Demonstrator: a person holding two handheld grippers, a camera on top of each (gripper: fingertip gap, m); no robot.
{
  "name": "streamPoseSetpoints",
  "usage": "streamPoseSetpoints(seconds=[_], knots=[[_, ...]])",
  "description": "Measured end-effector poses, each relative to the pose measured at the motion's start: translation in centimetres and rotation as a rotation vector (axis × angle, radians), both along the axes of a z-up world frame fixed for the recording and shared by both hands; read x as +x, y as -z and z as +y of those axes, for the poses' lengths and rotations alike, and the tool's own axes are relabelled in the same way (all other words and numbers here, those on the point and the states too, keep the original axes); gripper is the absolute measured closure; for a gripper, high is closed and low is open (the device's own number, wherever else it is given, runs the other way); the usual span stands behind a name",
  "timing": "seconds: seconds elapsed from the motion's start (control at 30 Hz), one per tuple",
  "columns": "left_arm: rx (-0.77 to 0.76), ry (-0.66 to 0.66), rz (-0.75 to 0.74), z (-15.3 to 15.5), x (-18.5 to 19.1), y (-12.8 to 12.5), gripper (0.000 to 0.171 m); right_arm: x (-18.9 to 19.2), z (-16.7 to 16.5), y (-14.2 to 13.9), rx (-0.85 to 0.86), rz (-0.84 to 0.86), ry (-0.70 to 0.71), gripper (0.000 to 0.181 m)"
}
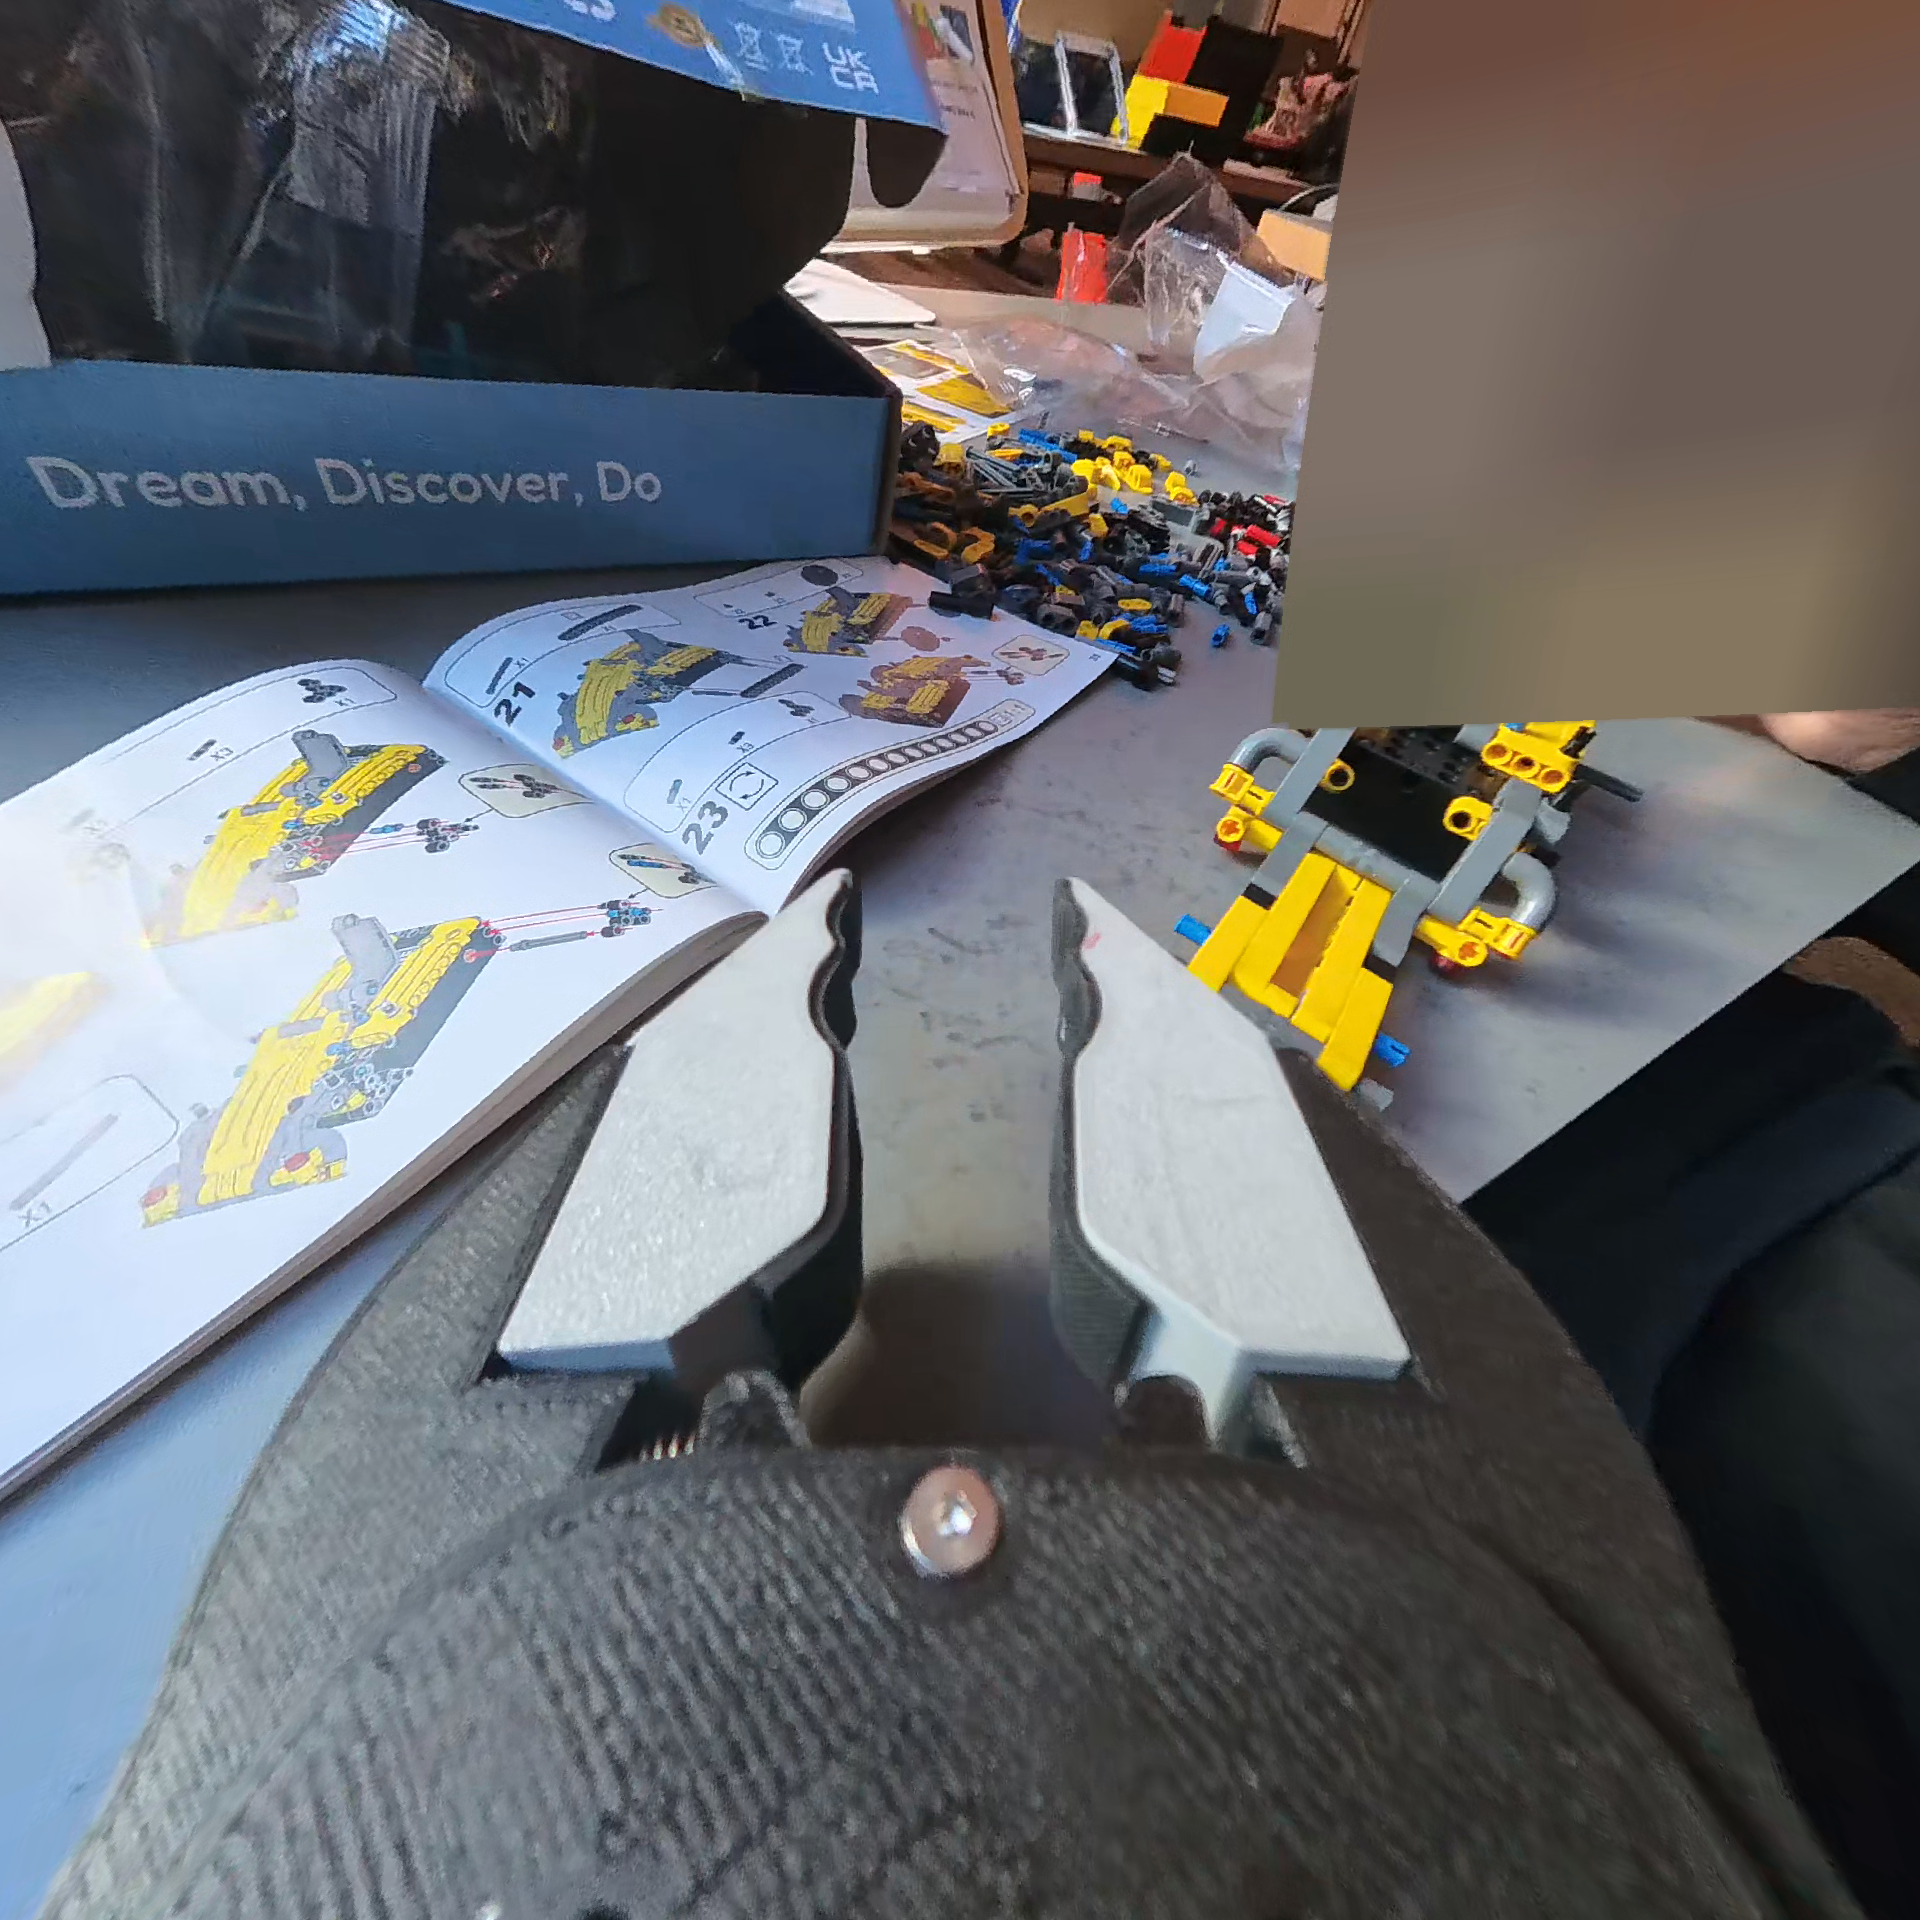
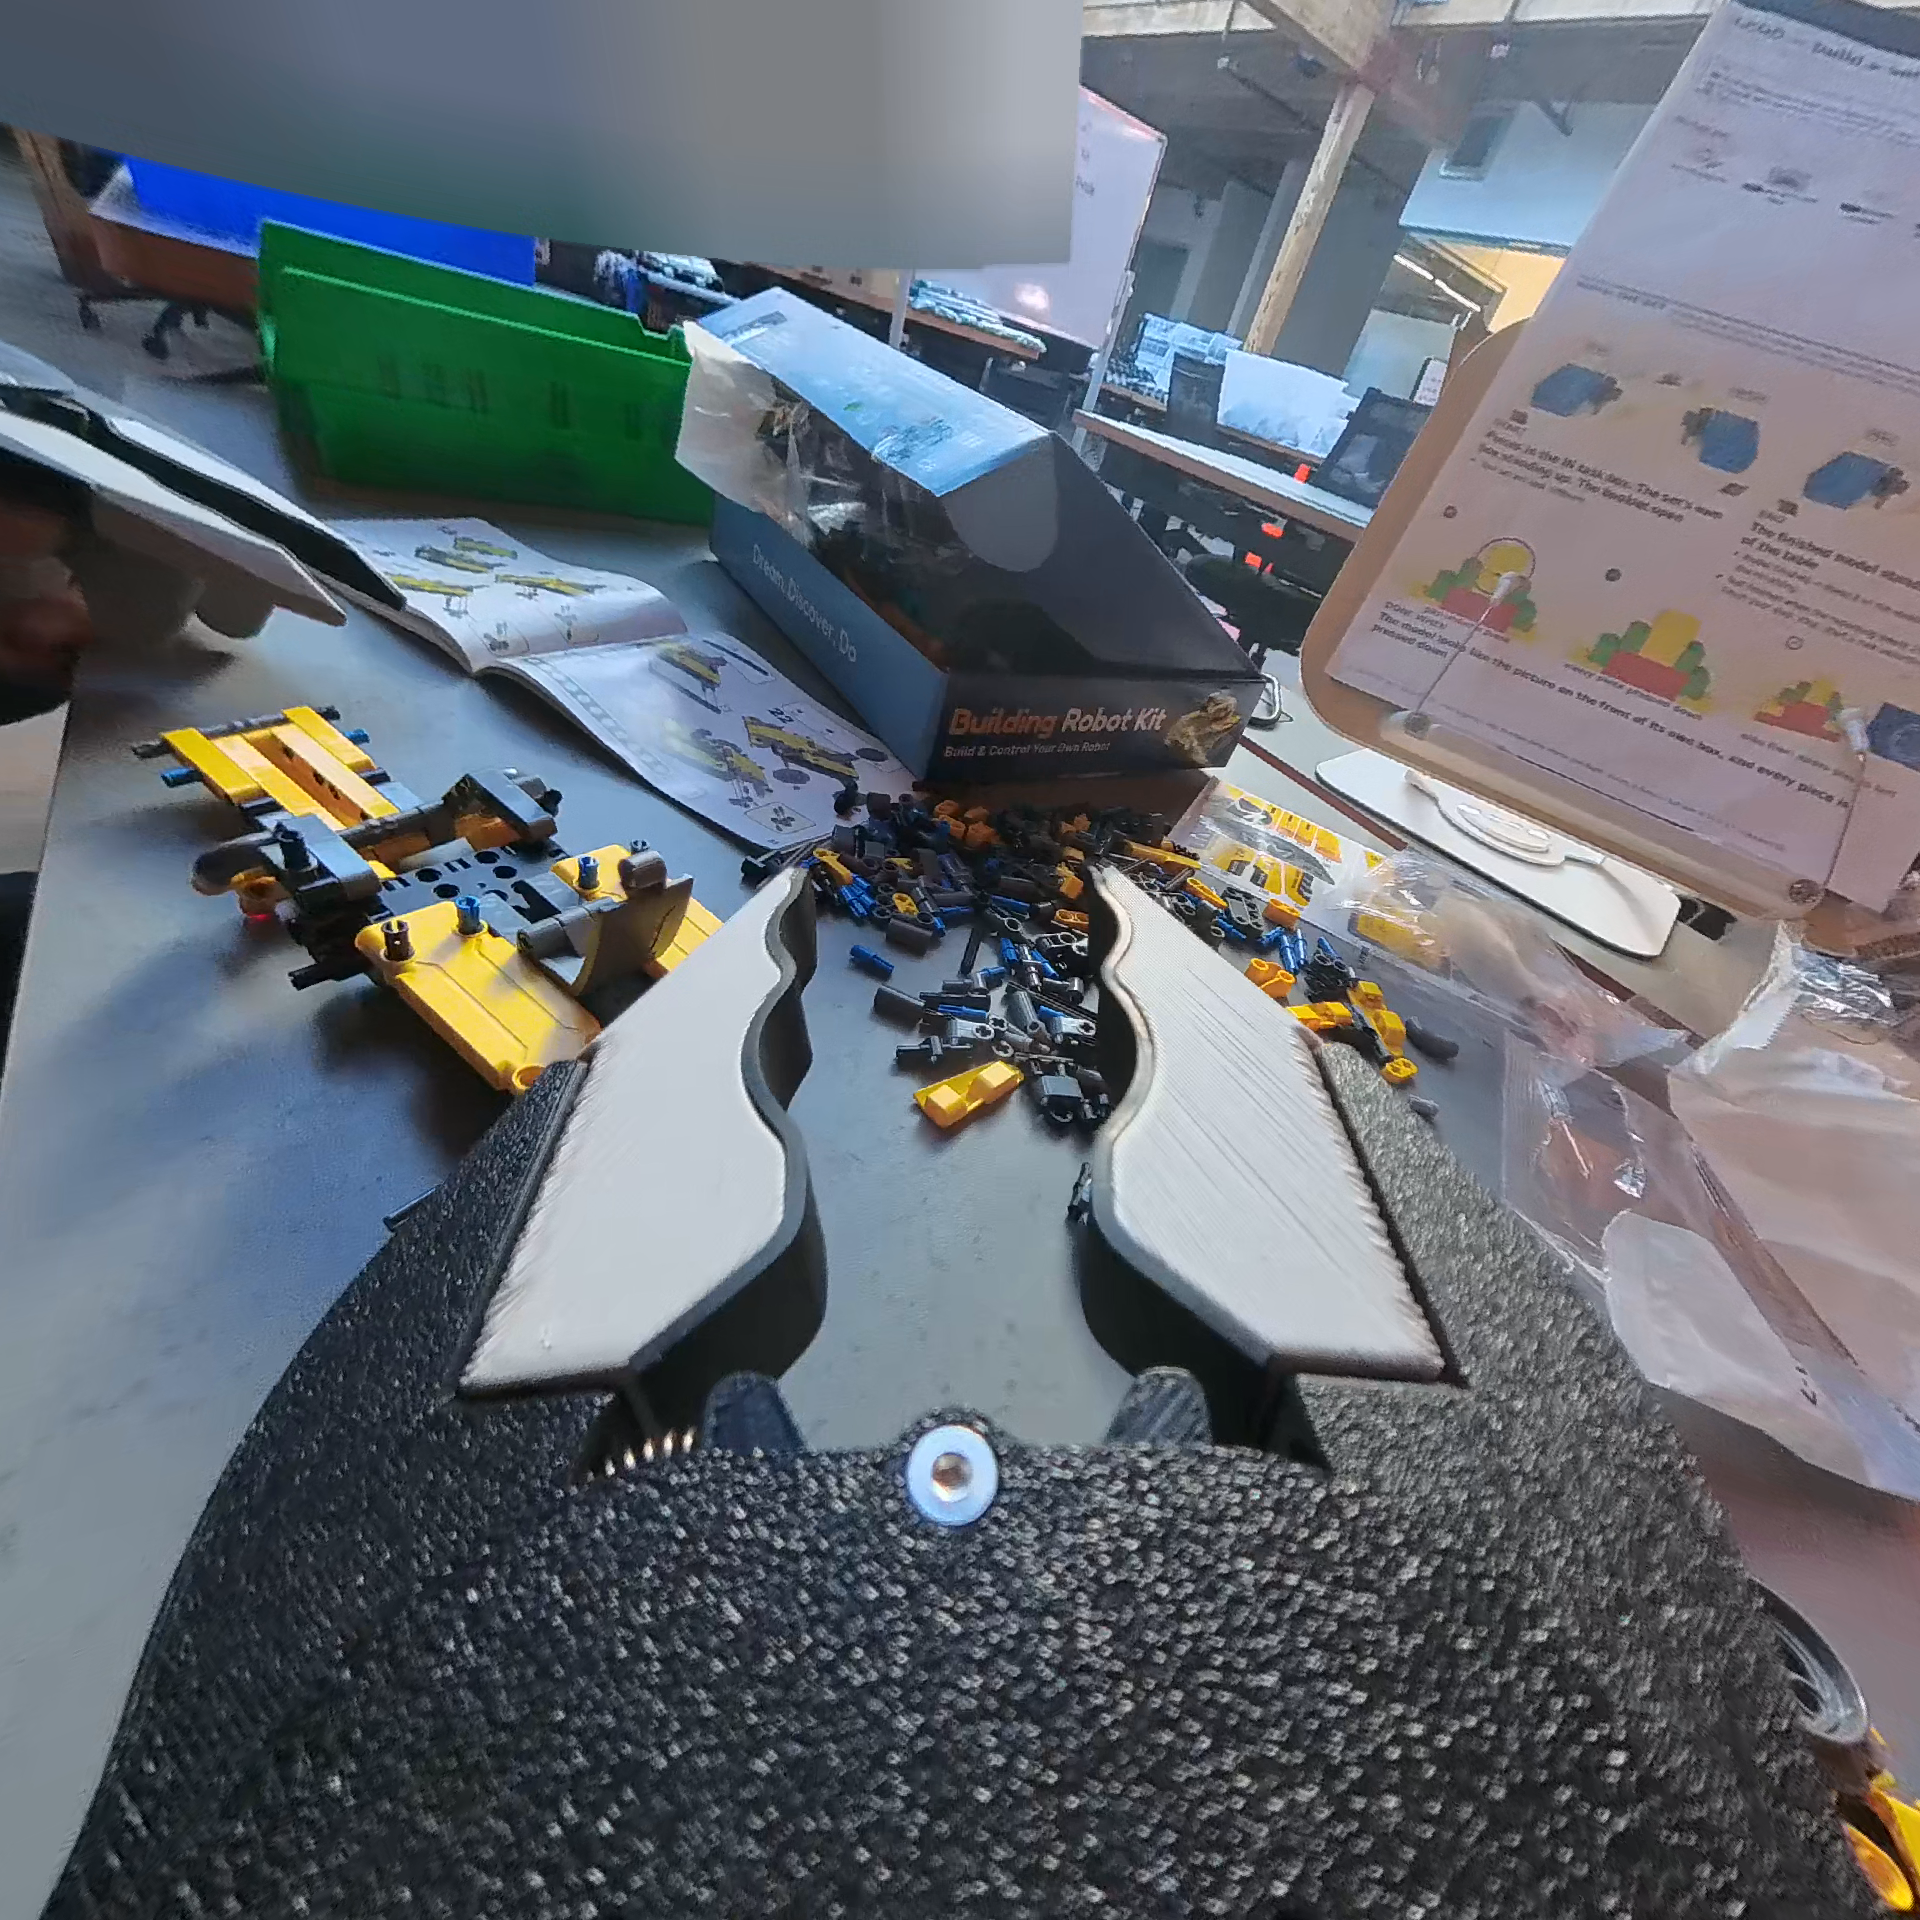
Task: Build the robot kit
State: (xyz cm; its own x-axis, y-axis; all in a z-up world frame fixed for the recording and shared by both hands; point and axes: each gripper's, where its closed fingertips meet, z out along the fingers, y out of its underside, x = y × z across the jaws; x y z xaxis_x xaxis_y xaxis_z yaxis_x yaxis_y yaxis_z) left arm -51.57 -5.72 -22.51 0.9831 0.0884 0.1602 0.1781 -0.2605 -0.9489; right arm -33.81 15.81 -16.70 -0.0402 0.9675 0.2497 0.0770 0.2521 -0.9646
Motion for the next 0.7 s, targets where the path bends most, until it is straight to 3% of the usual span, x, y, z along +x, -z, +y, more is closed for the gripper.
streamPoseSetpoints(seconds=[0.7], knots=[[0.028, -0.014, 0.026, -0.13, -0.10, -0.25, 0.152, 0.27, -0.01, -0.64, -0.009, 0.043, -0.001, 0.131]])
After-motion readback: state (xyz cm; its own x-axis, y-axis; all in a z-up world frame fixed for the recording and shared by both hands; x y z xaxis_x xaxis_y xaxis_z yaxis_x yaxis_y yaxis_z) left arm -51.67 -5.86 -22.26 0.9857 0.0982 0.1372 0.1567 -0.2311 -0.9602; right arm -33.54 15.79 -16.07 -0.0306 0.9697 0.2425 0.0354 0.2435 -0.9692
